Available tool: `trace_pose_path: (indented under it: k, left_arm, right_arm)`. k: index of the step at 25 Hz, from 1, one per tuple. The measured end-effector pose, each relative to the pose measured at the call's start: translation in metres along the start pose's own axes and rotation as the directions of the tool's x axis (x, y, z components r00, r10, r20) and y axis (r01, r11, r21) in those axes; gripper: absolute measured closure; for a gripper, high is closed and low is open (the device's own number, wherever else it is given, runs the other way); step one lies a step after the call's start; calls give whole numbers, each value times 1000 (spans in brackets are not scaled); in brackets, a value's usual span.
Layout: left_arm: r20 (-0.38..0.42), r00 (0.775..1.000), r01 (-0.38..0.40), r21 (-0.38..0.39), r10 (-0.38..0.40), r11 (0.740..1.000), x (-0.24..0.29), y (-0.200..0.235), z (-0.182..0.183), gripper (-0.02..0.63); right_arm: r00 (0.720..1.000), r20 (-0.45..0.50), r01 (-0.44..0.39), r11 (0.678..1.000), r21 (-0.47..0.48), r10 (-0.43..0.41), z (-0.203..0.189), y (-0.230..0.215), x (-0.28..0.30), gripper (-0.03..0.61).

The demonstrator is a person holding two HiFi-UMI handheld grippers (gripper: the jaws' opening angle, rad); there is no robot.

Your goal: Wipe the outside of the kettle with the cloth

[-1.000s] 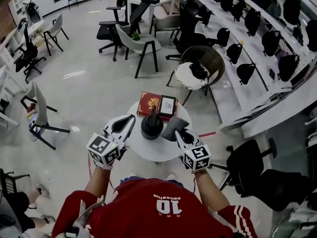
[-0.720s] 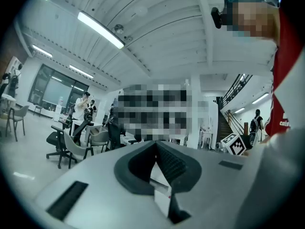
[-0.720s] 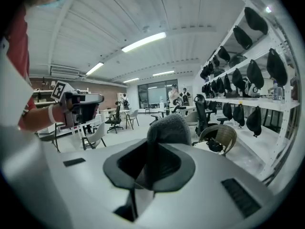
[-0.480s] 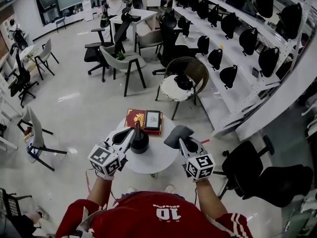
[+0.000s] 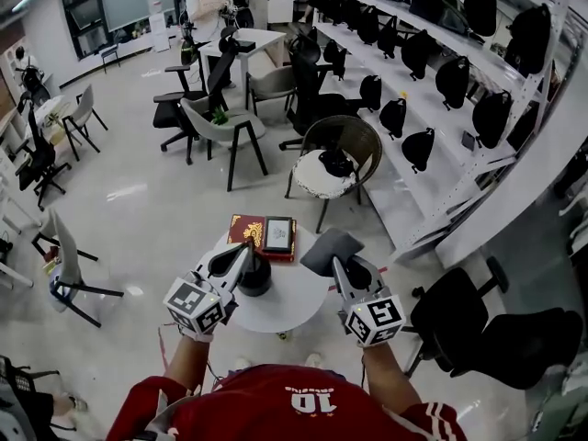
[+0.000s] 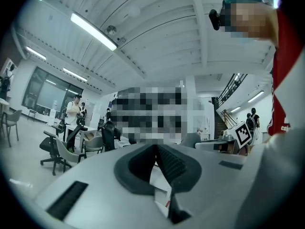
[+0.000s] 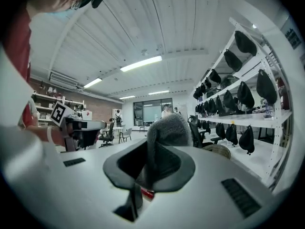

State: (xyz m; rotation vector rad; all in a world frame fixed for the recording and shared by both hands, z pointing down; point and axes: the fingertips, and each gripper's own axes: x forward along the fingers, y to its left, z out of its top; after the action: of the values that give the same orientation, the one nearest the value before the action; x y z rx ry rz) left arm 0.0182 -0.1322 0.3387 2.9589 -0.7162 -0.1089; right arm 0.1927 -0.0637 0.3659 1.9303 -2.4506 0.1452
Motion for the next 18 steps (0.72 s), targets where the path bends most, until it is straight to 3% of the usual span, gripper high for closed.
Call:
trace_pose_path:
  k: [8,18]
  left_arm:
    - [11,999,-46,-9,46,999,-13,11,4,607]
    - [3,998,-68,-3,69,998,-17,17,6,607]
  right_arm:
    - [999,24,37,999,-18,-36,13,-14,-9,529]
    - [1000,20,23,999,-28,-22,14,-16,-5,529]
